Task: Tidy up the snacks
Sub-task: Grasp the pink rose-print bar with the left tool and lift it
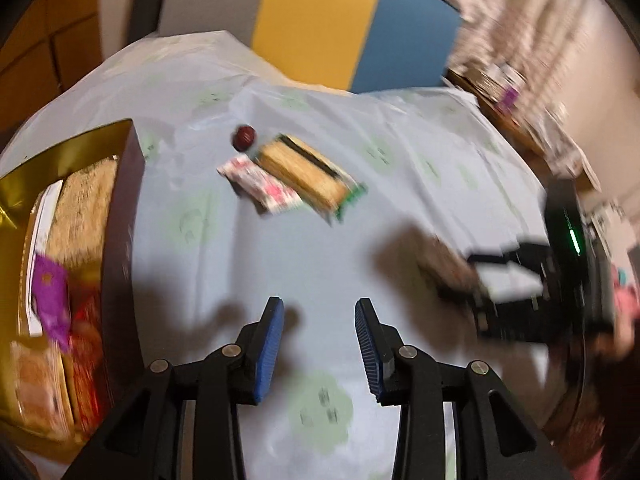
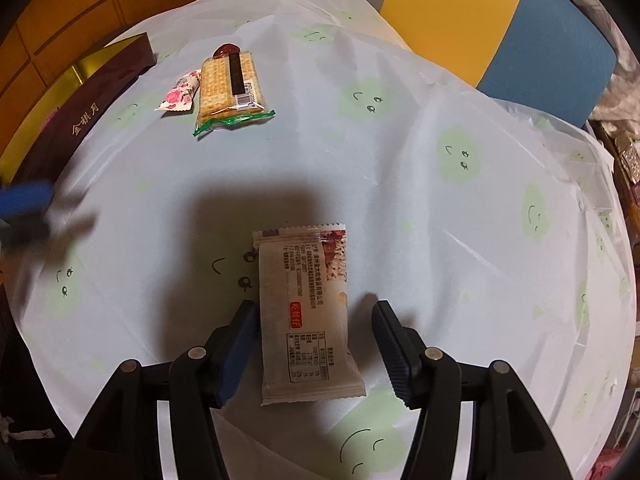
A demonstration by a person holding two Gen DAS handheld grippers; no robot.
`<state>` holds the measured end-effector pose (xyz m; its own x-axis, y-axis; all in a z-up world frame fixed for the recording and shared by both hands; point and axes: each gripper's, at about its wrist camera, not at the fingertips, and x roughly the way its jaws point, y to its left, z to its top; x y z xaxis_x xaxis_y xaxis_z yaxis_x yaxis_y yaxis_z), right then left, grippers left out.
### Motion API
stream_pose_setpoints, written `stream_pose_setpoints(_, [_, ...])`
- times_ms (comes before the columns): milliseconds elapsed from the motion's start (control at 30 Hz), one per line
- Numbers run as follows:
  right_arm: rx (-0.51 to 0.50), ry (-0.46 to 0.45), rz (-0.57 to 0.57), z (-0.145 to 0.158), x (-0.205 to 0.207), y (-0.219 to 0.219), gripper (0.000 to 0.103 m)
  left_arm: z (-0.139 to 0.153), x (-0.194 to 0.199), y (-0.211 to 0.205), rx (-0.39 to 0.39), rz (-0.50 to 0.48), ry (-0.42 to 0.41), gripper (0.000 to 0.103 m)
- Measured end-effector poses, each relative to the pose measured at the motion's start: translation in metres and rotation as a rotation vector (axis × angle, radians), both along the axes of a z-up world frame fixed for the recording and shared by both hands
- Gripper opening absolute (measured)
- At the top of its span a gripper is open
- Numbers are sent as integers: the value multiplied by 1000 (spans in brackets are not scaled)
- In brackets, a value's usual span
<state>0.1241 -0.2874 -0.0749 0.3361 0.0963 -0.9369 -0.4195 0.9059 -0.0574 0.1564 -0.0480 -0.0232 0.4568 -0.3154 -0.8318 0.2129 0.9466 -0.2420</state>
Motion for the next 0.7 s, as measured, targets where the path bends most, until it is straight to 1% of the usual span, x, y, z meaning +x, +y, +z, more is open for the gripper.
stream_pose_setpoints(33, [-6,-3,3,0,0,1,60,1,12,0,26,25,-10,32])
stream_pose_setpoints(100, [-14,-7,7,0,-1,8,60,2,28,-2,61,47,-12,30])
stream_pose_setpoints(167, [-23,-15,12,0,-3,14,60,-2,48,-2,100,87,7,27])
stream_pose_setpoints(233, [-31,-21,15,0,-4,18,60,-7,65,1,96,112,31,26])
stream_pose_setpoints(333, [-37,-24,21,0,-4,23,60,-14,86,3,65,135,72,26])
stream_pose_setpoints(367, [-36,-23,20,1,-5,24,60,-18,94,3,68,151,87,26])
stream_pose_setpoints(500, [-42,-24,25,1,-5,26,60,-27,113,0,83,174,99,26])
stream_pose_setpoints(567, [-41,-24,27,1,-5,26,60,-30,122,-2,59,172,107,27])
stream_pose_setpoints(700, [-40,-23,28,1,-6,28,60,-32,131,-6,86,176,94,27])
